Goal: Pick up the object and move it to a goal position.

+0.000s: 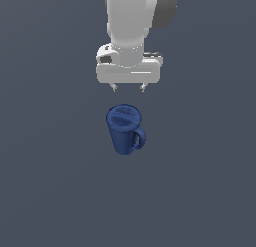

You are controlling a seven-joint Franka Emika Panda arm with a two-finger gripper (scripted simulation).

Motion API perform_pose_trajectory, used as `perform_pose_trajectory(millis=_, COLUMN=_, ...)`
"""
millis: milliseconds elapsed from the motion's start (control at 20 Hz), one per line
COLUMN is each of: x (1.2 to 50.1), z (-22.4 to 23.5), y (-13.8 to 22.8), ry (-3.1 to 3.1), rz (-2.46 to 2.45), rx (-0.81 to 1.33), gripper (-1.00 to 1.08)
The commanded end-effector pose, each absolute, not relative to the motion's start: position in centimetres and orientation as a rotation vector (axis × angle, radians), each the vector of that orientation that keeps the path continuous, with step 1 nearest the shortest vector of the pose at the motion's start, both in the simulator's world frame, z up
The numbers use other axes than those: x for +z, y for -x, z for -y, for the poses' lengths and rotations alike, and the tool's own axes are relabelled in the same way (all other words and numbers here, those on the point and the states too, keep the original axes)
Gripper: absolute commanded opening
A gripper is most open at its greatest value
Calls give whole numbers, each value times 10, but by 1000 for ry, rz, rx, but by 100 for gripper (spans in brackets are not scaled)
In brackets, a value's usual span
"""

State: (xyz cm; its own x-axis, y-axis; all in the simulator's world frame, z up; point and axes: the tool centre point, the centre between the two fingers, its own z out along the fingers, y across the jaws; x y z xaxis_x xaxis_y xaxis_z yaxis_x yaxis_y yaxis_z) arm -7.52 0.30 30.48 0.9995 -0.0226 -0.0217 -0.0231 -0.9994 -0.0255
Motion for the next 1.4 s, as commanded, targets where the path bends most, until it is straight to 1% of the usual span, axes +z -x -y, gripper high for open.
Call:
perform_pose_trajectory(millis=0, x=305, z=-3, y=75, ry=3116, rz=-36, rx=33, gripper=100)
perform_pose_trajectory(millis=450, x=305, z=-3, y=75, ry=3116, rz=-36, rx=33, gripper=100)
perform_pose_trajectory(millis=500, x=305, z=-3, y=75, ry=3116, rz=-36, rx=33, gripper=28)
perform_pose_trajectory(millis=850, x=309, z=6, y=72, ry=3127, rz=-24, rx=13, gripper=28)
perform_pose_trajectory(millis=1350, x=308, z=2, y=61, ry=3135, rz=30, rx=38, gripper=28)
